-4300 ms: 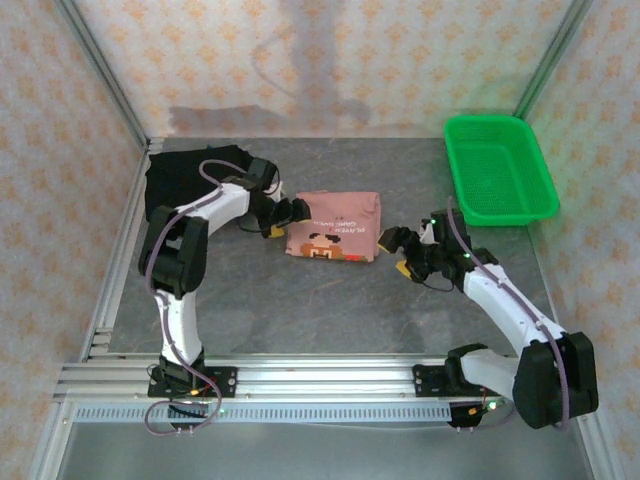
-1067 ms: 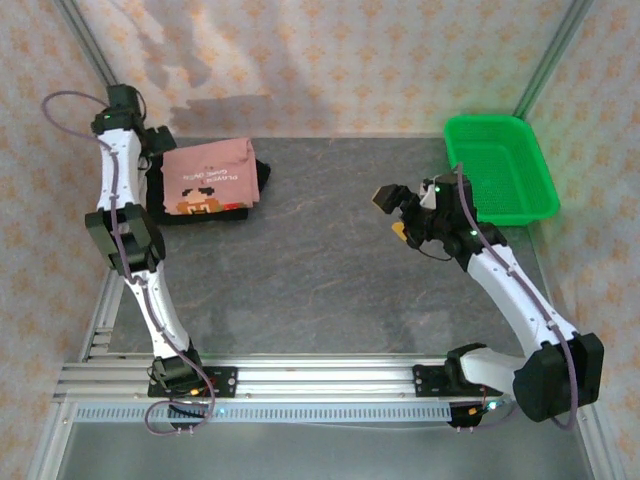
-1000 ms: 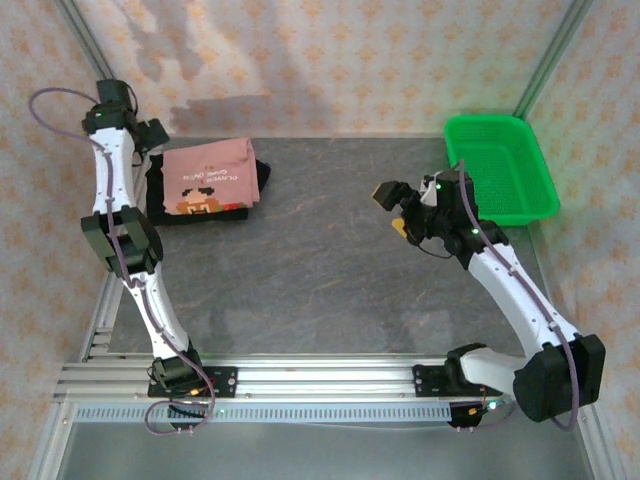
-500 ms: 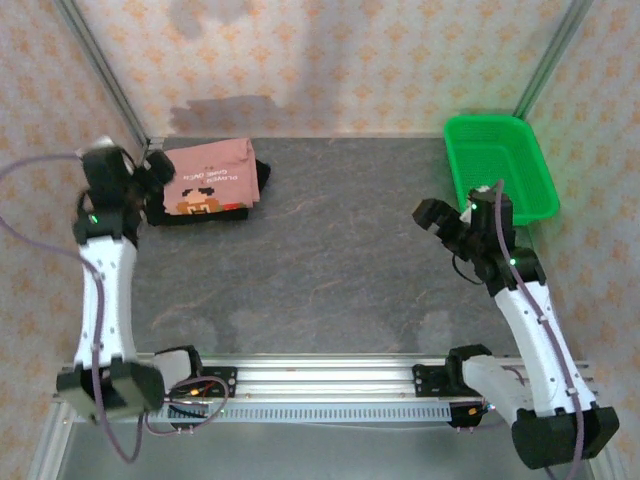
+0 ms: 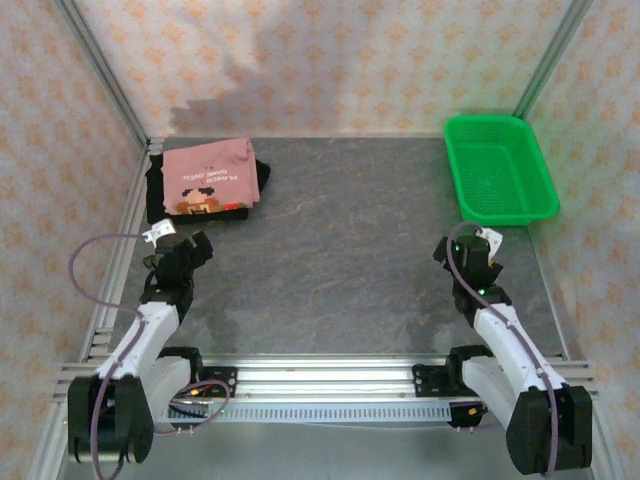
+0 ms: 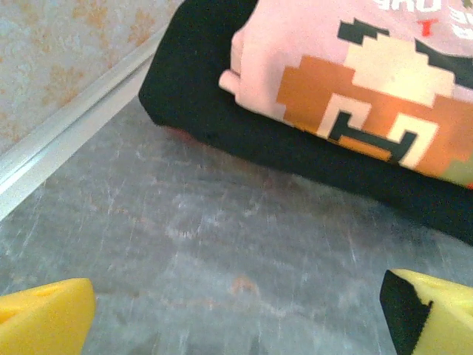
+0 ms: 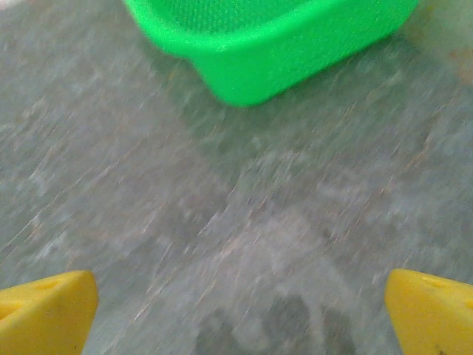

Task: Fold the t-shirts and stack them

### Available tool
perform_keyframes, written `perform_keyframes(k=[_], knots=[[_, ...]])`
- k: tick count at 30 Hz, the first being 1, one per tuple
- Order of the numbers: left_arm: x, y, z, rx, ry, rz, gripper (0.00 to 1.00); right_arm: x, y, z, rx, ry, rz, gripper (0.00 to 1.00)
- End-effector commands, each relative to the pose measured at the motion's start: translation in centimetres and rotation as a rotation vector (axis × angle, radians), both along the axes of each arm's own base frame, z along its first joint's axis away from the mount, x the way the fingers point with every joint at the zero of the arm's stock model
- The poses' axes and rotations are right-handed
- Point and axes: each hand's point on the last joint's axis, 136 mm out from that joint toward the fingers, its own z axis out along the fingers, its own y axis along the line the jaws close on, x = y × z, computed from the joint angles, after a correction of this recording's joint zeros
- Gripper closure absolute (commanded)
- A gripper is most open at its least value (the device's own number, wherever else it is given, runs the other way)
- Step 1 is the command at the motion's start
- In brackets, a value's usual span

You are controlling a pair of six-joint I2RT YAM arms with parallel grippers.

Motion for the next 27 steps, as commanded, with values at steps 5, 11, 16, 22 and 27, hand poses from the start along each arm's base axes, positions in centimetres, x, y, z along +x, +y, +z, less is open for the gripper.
perform_keyframes(k=[5, 11, 16, 22, 27], knots=[[4.8, 0.8, -0.2, 0.082, -0.098, 0.015, 0.0, 4.3, -0.5, 2.1, -0.101, -0.319, 0.03, 0.01], [7.4, -2.1, -0.7, 0.154, -0.096, -0.163, 0.0, 7.8, -0.5, 1.0, -0.126, -0.321, 0.073, 0.0], [8.3, -3.8, -2.4, 0.188, -0.049, -0.237, 0.0, 10.7, 0.3, -1.9, -0.081, -0.178, 0.163, 0.01], [8.6, -4.1, -2.2, 0.212, -0.063, -0.241, 0.0, 10.9, 1.2, -1.8, -0.094, -0.233, 0.209, 0.01], [8.6, -4.2, -2.2, 0.219, -0.051, -0.244, 0.0, 11.2, 1.9, -2.1, -0.087, -0.209, 0.257, 0.01]])
